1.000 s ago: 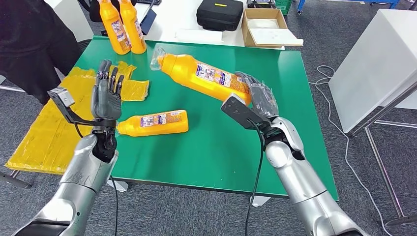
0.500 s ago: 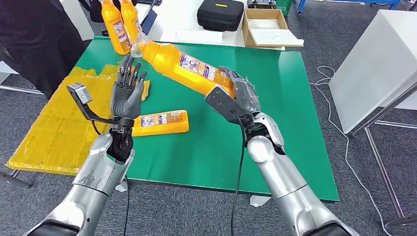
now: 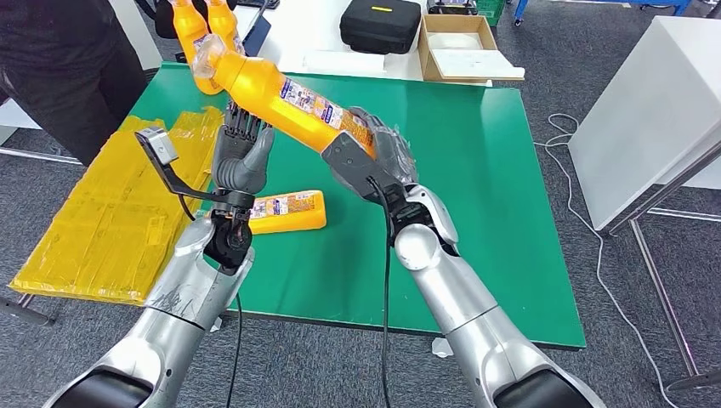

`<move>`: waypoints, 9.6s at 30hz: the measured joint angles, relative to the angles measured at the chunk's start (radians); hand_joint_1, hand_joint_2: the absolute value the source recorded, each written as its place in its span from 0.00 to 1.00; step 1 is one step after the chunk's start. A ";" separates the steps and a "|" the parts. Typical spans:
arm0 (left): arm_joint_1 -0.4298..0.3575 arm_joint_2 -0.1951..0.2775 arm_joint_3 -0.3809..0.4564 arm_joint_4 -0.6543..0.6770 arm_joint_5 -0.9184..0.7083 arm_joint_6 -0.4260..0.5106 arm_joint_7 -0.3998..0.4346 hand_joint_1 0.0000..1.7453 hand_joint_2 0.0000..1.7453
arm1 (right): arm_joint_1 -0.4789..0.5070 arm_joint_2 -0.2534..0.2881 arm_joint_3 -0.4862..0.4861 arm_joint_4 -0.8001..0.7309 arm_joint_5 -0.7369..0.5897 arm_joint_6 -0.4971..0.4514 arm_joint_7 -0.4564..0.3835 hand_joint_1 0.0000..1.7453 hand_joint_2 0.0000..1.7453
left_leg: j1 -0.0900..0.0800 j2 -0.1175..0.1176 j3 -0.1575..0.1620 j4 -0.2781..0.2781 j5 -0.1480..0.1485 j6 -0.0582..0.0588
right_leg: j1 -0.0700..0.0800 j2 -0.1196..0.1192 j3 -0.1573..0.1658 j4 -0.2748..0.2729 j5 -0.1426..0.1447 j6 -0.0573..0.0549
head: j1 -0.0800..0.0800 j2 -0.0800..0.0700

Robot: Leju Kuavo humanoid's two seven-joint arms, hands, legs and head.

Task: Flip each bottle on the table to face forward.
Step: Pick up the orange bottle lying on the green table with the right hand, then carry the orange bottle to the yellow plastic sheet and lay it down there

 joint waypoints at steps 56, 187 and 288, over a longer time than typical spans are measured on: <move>-0.089 -0.013 0.074 0.150 0.015 -0.002 -0.036 0.00 1.00 | 0.001 0.093 0.301 0.127 -0.241 -0.042 0.081 1.00 1.00 | 0.003 0.001 -0.001 0.000 0.001 -0.002 | 0.002 0.001 -0.003 0.000 0.000 -0.001 | 0.000 0.000; -0.111 0.188 -0.196 0.319 -2.133 0.864 0.481 1.00 1.00 | 0.425 -0.493 -0.019 -0.621 -0.005 0.138 -0.014 0.00 0.00 | 0.000 -0.004 -0.006 0.000 0.002 -0.001 | 0.000 -0.002 -0.005 0.000 0.002 0.002 | 0.000 0.000; -0.142 0.277 0.386 0.348 -1.774 0.867 0.025 0.00 0.00 | 0.395 -0.376 0.076 -0.540 0.089 0.217 -0.036 0.00 0.00 | 0.001 -0.002 -0.006 0.000 0.003 -0.001 | 0.001 -0.001 -0.006 0.000 0.002 0.001 | 0.000 0.000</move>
